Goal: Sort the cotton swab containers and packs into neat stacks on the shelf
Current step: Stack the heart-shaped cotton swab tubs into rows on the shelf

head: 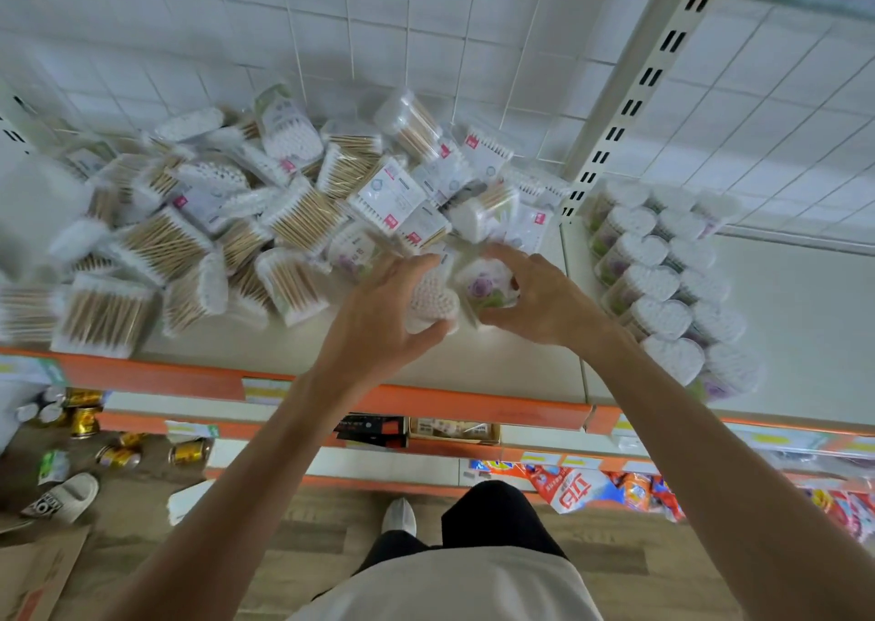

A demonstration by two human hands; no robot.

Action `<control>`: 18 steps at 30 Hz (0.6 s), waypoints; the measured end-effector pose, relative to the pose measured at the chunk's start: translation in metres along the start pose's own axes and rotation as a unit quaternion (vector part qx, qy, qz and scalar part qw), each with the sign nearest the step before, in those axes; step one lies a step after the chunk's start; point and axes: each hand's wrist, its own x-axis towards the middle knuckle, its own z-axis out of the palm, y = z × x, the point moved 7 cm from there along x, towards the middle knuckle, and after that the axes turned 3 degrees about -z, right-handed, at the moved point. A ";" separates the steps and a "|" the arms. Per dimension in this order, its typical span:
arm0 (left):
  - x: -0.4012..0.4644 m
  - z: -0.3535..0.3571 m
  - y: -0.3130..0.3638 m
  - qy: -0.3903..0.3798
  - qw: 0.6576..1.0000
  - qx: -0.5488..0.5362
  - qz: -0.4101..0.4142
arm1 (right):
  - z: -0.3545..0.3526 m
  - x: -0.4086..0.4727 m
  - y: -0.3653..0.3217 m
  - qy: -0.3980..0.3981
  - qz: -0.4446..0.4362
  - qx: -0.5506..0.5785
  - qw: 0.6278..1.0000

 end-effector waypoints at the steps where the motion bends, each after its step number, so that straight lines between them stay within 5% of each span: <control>1: -0.002 0.002 0.001 0.006 1.000 -0.005 0.001 | 0.000 -0.003 -0.002 0.019 -0.012 0.016 1.000; 6: -0.004 0.016 -0.002 -0.013 0.998 -0.058 0.000 | -0.002 -0.020 -0.003 0.140 -0.073 0.085 0.984; 18: 0.002 0.025 -0.007 -0.007 0.967 -0.247 -0.064 | -0.003 -0.050 0.014 0.184 -0.073 0.172 0.965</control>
